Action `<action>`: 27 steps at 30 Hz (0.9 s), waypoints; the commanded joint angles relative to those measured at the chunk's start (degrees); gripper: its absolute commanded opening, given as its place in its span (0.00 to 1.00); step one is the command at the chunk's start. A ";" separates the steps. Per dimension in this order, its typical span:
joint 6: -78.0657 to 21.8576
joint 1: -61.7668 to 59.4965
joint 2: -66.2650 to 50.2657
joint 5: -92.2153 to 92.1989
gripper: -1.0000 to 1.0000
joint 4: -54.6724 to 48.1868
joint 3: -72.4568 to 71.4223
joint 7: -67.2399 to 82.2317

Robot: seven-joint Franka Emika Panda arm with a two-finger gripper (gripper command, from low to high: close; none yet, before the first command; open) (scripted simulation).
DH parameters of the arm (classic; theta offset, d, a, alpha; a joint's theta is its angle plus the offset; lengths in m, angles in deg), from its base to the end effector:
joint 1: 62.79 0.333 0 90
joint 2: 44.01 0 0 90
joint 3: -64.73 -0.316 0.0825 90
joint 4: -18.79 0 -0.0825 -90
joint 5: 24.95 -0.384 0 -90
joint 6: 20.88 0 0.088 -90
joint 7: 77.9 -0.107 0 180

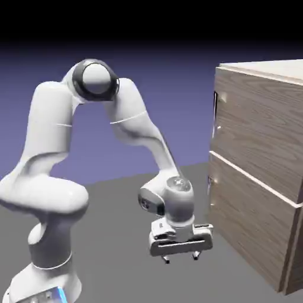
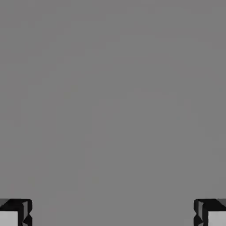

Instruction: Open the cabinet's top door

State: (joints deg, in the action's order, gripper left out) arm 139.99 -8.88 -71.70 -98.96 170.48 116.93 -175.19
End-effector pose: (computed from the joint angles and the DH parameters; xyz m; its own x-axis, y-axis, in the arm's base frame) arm 0.3723 -0.0880 0.1524 -0.9561 -0.2844 -0.0709 -0.2797 0.9576 -0.0693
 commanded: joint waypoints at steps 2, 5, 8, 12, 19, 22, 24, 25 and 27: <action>-0.89 3.59 -4.07 -4.99 0.50 -0.63 3.52 -3.70; -2.21 8.96 -10.16 -12.46 0.50 -1.57 8.79 -9.23; -3.54 14.34 -16.26 -19.94 0.50 -2.51 14.06 -14.77; -5.31 21.51 -24.39 -29.91 0.50 -3.76 21.09 -22.16; -8.41 34.05 -38.61 -47.36 0.50 -5.96 33.40 -35.08; -9.74 39.42 -44.71 -54.83 0.50 -6.90 38.67 -40.62; -10.62 43.01 -48.77 -59.82 0.50 -7.52 42.19 -44.31; -11.06 44.80 -50.80 -62.31 0.50 -7.84 43.94 -46.16; -11.95 48.38 -54.87 -67.29 0.50 -8.47 47.46 -49.85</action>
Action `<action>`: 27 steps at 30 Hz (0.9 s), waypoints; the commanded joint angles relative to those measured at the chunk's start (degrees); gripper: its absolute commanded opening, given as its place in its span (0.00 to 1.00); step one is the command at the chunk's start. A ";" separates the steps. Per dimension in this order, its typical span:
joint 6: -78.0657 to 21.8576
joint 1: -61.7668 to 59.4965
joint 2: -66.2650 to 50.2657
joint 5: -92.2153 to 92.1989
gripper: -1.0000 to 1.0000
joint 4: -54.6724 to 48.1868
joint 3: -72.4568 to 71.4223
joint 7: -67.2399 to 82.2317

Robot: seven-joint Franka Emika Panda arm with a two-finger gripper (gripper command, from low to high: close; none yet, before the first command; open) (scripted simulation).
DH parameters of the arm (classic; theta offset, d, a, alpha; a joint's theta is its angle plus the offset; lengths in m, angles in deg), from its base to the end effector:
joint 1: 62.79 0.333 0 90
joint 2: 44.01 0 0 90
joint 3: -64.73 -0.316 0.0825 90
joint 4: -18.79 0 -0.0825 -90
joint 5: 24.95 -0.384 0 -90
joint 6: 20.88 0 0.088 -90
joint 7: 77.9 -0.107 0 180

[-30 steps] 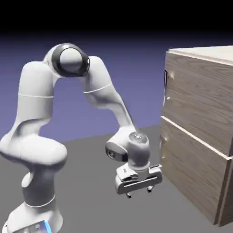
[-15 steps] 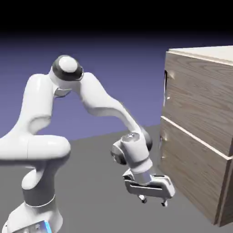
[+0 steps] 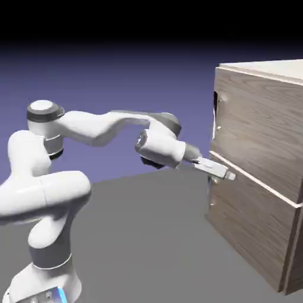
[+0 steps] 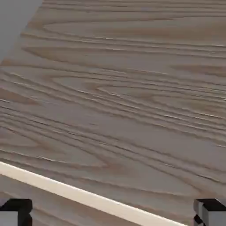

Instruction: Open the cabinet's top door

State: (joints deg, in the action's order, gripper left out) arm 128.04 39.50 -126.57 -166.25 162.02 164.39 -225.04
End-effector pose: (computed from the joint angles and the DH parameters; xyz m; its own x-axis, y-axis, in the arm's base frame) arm 0.4448 0.0230 0.4119 -0.0609 0.5901 -0.8050 0.3166 0.7763 0.5451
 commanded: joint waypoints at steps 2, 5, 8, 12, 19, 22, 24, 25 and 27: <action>-0.89 3.59 -4.07 -4.99 0.50 -0.63 3.52 -3.69; -1.69 6.85 -7.77 -9.53 0.50 -1.20 6.72 -7.06; -2.07 0.69 -7.30 -11.07 0.50 -6.94 5.68 -7.11; -2.23 -1.95 -7.10 -11.73 0.00 -9.41 5.24 -7.14; -17.48 6.40 -7.64 -13.27 0.00 5.13 9.52 -1.39; -24.88 9.32 -7.50 -12.56 0.00 11.24 12.14 0.94; -29.86 10.75 -7.33 -11.61 0.00 14.93 14.15 2.37; -32.35 11.28 -7.23 -11.00 0.00 16.64 15.23 3.04; -37.34 11.95 -7.01 -9.54 0.00 19.76 17.52 4.32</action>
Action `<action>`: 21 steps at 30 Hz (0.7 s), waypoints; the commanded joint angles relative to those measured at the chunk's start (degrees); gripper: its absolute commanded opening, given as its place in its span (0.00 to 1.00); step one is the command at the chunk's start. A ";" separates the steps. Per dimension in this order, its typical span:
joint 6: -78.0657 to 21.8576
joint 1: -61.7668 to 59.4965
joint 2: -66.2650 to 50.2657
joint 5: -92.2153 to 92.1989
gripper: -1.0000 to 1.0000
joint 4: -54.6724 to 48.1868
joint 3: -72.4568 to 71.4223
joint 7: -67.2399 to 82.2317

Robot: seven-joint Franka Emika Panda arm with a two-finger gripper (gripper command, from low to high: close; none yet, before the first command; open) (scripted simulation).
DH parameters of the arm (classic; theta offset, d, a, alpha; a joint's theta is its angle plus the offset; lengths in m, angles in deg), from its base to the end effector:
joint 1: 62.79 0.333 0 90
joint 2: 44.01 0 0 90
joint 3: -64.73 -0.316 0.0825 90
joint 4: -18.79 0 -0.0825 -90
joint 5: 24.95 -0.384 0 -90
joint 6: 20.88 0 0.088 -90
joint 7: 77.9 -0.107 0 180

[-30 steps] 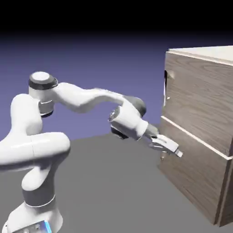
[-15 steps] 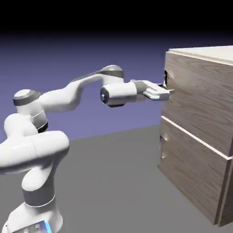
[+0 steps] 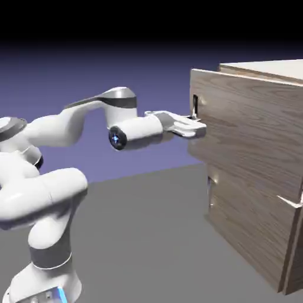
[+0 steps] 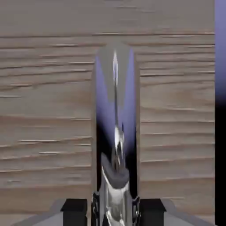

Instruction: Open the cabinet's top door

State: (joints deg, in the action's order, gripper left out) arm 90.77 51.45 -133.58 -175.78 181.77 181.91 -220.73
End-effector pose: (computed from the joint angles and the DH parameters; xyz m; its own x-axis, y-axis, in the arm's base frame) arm 0.3619 0.0238 0.4698 -0.2141 0.6740 -0.7070 -0.2140 0.6739 0.7072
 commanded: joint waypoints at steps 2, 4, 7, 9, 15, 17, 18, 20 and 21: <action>-5.05 0.14 0.28 1.73 0.00 2.73 2.44 1.23; -10.03 -0.27 0.64 3.72 0.00 5.05 5.00 2.42; -17.51 -1.85 1.43 7.11 0.00 7.80 8.95 4.23; -22.49 -3.49 2.18 9.59 0.00 9.15 11.60 5.50; -37.45 -10.80 6.03 18.06 0.00 11.10 19.13 10.07; -42.43 -13.88 7.94 21.27 0.00 11.07 21.36 11.99; -44.92 -15.52 9.04 22.96 0.00 10.92 22.39 13.05; -49.91 -19.01 11.52 26.57 0.00 10.34 24.26 15.43; -52.40 -20.86 12.92 28.50 0.00 9.90 25.09 16.77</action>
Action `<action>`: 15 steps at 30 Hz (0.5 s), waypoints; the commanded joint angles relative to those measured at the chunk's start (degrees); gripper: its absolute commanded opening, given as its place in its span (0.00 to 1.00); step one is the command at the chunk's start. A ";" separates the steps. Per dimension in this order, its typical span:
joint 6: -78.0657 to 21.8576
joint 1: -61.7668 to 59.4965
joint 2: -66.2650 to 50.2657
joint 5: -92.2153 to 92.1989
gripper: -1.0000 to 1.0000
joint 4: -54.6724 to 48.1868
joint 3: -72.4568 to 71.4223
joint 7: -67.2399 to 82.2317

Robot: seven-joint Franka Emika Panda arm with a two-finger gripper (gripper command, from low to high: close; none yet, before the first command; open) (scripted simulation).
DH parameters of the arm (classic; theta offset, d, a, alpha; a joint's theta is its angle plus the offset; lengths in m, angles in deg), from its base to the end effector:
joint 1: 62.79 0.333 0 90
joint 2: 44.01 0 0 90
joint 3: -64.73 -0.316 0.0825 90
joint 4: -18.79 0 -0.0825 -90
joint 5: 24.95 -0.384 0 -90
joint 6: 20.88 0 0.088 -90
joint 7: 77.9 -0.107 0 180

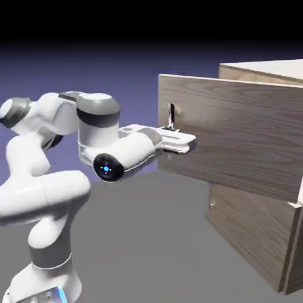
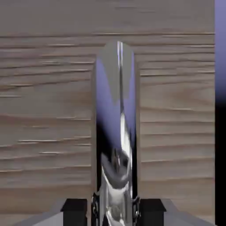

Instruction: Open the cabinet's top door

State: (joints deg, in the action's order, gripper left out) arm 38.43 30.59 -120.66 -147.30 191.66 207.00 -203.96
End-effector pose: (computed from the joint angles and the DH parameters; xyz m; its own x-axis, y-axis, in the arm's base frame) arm 0.2728 -0.0850 0.4699 -0.4426 0.5513 -0.7072 -0.4430 0.5513 0.7070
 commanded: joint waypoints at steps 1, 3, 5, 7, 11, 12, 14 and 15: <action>-2.56 -1.92 1.52 2.06 0.00 -0.55 0.75 1.47; -7.52 -5.99 4.93 6.53 0.00 -2.04 1.94 4.82; -12.14 -10.14 8.72 11.39 0.00 -4.03 2.63 8.68; -16.05 -14.04 12.64 16.37 0.00 -6.39 2.80 12.79; -21.42 -20.68 20.60 26.34 0.00 -11.89 1.98 21.23; -22.28 -22.09 22.66 28.83 0.00 -13.40 1.60 23.31; -23.48 -24.58 26.81 33.69 0.00 -16.52 0.73 27.28; -23.84 -25.65 28.89 36.01 0.00 -18.10 0.26 29.11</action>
State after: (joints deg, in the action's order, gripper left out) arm 14.64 4.94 -91.78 -111.33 173.57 207.25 -174.90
